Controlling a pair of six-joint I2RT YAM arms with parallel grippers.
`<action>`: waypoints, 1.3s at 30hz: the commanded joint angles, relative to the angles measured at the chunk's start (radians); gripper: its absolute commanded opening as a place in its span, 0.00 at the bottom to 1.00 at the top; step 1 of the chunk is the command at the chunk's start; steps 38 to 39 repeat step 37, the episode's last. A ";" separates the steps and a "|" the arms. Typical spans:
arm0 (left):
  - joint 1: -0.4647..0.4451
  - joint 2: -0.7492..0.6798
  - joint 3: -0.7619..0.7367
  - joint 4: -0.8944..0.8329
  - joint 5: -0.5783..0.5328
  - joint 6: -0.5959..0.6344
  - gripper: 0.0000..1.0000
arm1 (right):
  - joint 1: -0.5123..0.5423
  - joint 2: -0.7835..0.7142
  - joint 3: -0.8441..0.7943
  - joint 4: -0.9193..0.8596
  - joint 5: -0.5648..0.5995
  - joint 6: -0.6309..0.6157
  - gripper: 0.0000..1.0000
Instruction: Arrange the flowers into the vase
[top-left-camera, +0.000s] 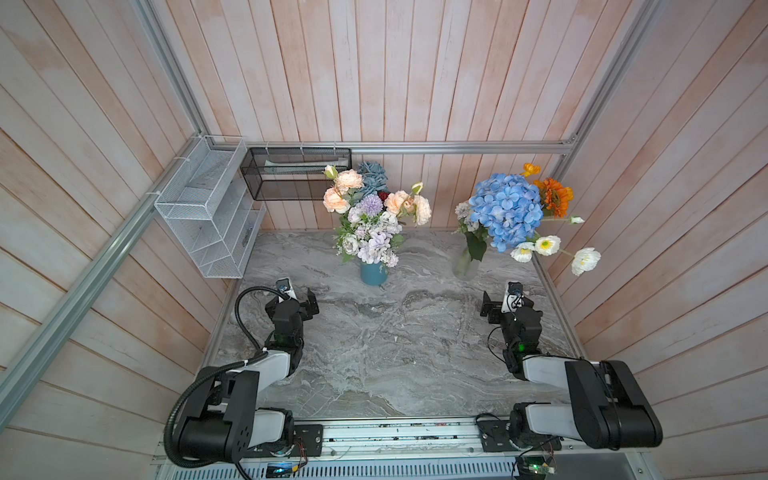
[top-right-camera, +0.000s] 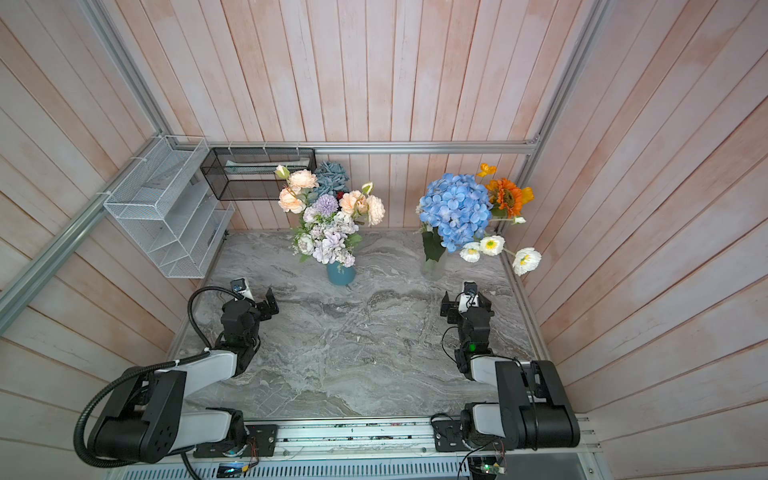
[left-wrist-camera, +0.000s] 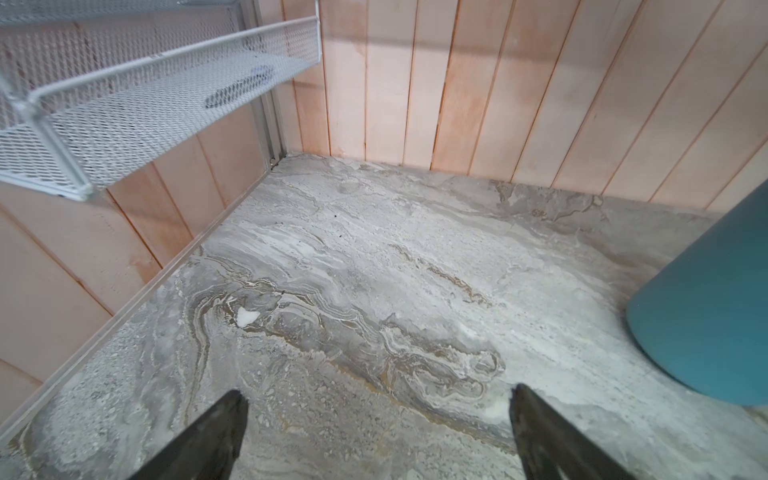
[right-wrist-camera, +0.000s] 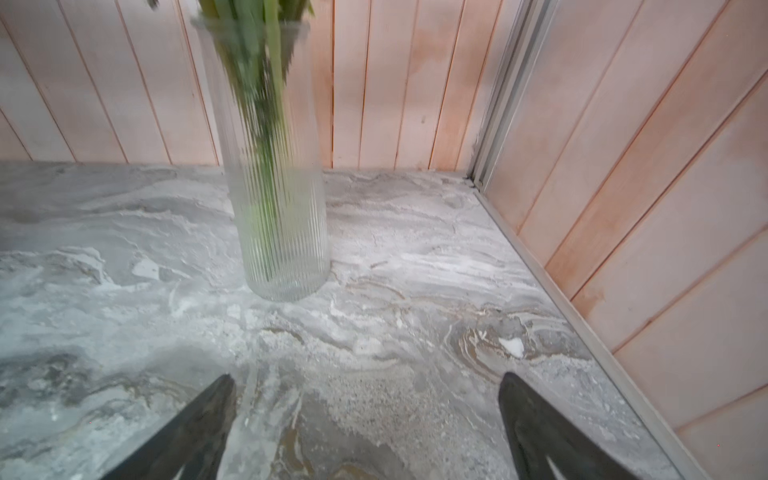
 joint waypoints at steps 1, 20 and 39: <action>0.011 0.040 -0.009 0.176 0.078 0.112 1.00 | -0.025 0.070 0.010 0.159 -0.073 -0.007 0.98; 0.107 0.191 -0.056 0.407 0.283 0.103 1.00 | -0.074 0.146 0.030 0.177 -0.061 0.062 0.98; 0.107 0.187 -0.051 0.394 0.283 0.103 1.00 | -0.074 0.144 0.031 0.173 -0.061 0.060 0.98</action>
